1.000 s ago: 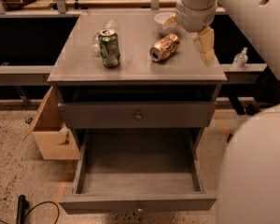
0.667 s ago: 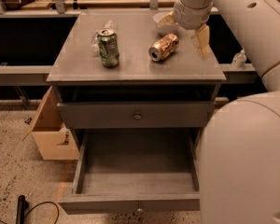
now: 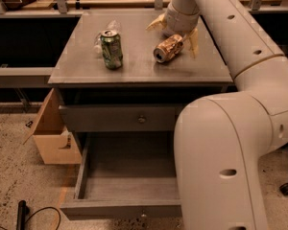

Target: Place orange can into middle drawer

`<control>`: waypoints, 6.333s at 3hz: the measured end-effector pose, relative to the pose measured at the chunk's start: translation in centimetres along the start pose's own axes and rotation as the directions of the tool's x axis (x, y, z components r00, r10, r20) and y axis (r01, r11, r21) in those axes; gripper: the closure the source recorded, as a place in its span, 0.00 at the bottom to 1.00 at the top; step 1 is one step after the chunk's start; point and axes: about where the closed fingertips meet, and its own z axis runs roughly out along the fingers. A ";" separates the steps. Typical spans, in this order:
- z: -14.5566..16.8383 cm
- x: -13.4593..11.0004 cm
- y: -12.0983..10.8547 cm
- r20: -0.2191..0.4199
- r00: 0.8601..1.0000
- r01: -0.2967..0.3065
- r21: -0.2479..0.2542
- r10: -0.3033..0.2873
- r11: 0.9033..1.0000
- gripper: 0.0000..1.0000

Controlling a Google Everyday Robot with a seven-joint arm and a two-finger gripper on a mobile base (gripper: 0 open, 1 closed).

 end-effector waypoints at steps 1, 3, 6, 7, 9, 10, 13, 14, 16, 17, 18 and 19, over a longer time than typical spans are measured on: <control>2.9 0.8 -1.0 -0.010 0.997 0.081 -0.022 -0.081 0.996 0.00; 6.1 3.7 -1.4 -0.094 0.990 0.097 -0.085 -0.105 0.992 0.41; -0.1 3.0 2.2 -0.106 0.993 -0.059 -0.115 0.047 0.992 1.00; -2.0 1.6 5.3 -0.077 0.979 -0.198 -0.124 0.190 0.972 1.00; -0.3 -3.1 9.2 0.023 0.912 -0.401 -0.163 0.410 0.901 1.00; -0.1 -2.9 8.9 0.020 0.912 -0.402 -0.148 0.409 0.904 1.00; -3.6 -13.2 11.7 0.167 0.747 -0.608 -0.221 0.644 0.762 1.00; -1.4 -18.3 12.1 0.274 0.661 -0.660 -0.232 0.699 0.715 1.00; 9.0 -25.4 10.6 0.325 0.626 -0.684 -0.209 0.709 0.699 1.00; 9.9 -25.3 10.1 0.323 0.628 -0.695 -0.178 0.708 0.697 1.00; 12.0 -26.2 11.4 0.327 0.593 -0.711 -0.218 0.736 0.669 1.00; 17.5 -27.9 13.6 0.366 0.542 -0.734 -0.232 0.757 0.638 1.00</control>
Offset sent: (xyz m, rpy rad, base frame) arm 0.0822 -0.0110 -0.0358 -0.1919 -0.0416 0.0889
